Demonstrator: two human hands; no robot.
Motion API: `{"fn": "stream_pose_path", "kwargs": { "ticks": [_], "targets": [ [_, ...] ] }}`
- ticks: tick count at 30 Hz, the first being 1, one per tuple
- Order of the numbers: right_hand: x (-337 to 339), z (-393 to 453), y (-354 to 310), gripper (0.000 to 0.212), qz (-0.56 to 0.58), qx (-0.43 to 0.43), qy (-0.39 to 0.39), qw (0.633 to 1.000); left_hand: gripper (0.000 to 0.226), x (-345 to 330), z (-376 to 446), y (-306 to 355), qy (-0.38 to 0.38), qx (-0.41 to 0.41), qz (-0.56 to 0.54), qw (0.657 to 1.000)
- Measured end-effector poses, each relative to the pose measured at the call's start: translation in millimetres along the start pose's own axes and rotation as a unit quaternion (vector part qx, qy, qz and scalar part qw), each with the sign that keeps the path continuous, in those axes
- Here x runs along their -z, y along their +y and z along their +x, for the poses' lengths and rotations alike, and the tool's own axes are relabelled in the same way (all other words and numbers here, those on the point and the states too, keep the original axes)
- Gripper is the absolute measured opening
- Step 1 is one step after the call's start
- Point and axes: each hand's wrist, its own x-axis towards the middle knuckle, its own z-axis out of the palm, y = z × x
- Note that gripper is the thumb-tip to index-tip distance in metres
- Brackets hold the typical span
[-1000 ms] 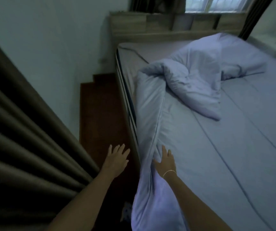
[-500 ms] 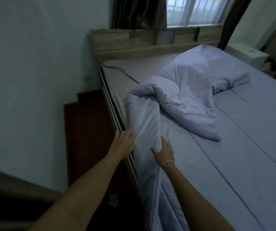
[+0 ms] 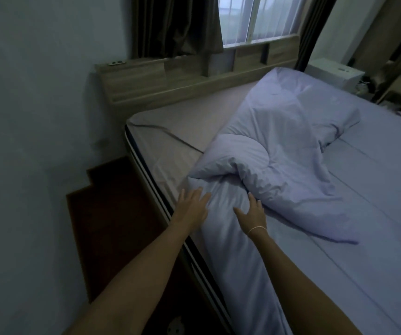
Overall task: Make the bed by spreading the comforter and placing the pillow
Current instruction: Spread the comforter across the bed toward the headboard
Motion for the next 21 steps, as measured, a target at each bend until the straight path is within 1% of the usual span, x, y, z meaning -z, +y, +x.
{"fn": "stream_pose_path", "kwargs": {
  "ticks": [4,6,8,10,12,14,17,19,20,21],
  "targets": [
    [-11.2,27.4,-14.1,0.076,0.024,-0.026,0.021,0.999,0.057,-8.2,37.1,-34.7,-0.012,-0.019,-0.019,1.000],
    [-11.8,42.8,-14.7,0.073,0.050,-0.051,0.062,0.996,0.056,-14.0,58.2,-48.1,-0.015,-0.032,-0.029,0.999],
    [-3.4,68.3,-16.4,0.071,0.077,-0.098,0.117,0.985,0.056,-18.7,83.0,-61.9,-0.004,-0.047,-0.047,0.998],
    [10.1,98.1,-18.3,0.074,0.091,-0.158,0.148,0.972,0.057,-23.1,107.4,-76.3,0.015,-0.071,-0.057,0.996],
    [21.1,132.2,-20.5,0.082,0.109,-0.240,0.168,0.950,0.057,-26.0,134.0,-93.5,0.026,-0.092,-0.053,0.994],
    [29.5,165.2,-19.9,0.092,0.132,-0.314,0.170,0.925,0.056,-29.3,159.2,-110.8,0.025,-0.105,-0.054,0.993],
    [31.1,217.9,-15.6,0.110,0.144,-0.407,0.169,0.886,0.055,-35.8,199.8,-136.7,0.004,-0.136,-0.029,0.990],
    [19.2,241.8,-9.0,0.118,0.154,-0.489,0.197,0.836,0.052,-37.2,222.1,-151.6,-0.001,-0.163,-0.015,0.987],
    [10.5,251.2,-2.3,0.116,0.150,-0.520,0.221,0.812,0.051,-37.5,234.5,-159.7,0.000,-0.170,-0.009,0.985],
    [7.6,252.0,-5.6,0.110,0.162,-0.532,0.248,0.793,0.050,-36.9,246.8,-167.3,-0.001,-0.172,-0.007,0.985]
  ]
}}
